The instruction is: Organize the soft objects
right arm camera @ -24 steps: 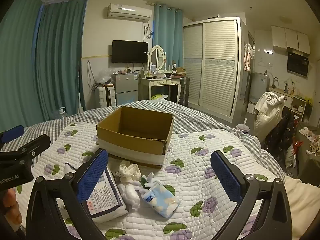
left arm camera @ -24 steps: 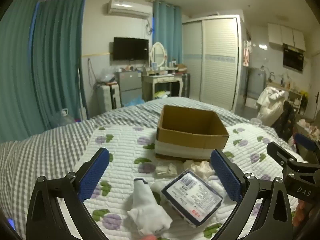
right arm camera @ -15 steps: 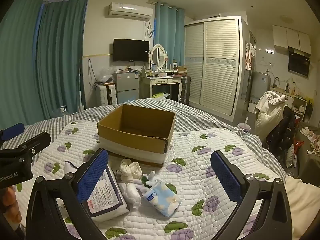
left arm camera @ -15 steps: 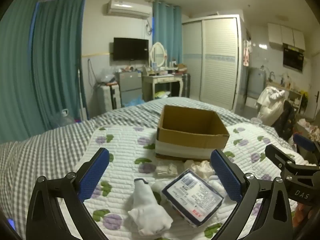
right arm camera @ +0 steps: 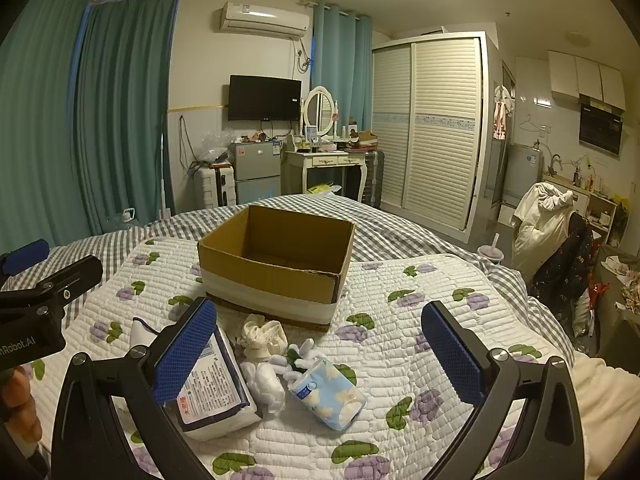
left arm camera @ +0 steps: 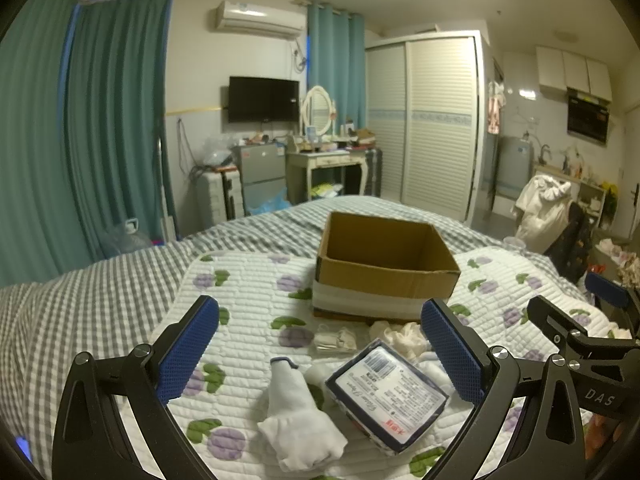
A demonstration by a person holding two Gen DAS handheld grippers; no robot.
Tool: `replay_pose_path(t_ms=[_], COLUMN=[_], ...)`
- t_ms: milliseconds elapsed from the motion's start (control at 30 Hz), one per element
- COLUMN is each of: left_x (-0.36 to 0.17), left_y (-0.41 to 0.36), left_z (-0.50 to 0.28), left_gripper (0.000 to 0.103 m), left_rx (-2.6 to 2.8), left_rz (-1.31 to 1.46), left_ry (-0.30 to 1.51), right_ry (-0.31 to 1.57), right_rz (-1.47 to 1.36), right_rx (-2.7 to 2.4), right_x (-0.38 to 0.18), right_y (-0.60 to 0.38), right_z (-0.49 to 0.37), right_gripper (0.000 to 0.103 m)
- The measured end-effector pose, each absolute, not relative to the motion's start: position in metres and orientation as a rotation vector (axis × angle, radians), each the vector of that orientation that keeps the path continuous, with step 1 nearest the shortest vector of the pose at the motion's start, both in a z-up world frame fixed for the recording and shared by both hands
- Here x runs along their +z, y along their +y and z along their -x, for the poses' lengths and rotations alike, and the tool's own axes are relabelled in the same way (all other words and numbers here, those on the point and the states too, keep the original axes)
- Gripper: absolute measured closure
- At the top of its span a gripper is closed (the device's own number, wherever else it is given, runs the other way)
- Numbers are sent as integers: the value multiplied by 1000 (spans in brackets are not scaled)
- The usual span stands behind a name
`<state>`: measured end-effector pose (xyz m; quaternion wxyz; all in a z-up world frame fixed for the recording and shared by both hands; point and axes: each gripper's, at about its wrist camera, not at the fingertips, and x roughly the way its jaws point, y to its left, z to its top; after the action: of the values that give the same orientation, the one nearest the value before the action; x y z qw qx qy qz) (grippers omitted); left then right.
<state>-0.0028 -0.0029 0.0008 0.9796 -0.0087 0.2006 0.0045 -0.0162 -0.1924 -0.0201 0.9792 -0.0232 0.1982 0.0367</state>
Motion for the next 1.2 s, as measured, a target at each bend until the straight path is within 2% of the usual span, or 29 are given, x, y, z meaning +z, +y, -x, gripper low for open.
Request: replay_pose_path(t_ms=[1200], left_x=[3], left_y=[4], left_z=[2], left_gripper=[0], left_rx=[9], left_rz=[13], left_ry=[402], right_ry=[408], right_rz=[50], right_rx=[79], right_x=[-28], right_y=[-191], right_z=[17], right_gripper=[0])
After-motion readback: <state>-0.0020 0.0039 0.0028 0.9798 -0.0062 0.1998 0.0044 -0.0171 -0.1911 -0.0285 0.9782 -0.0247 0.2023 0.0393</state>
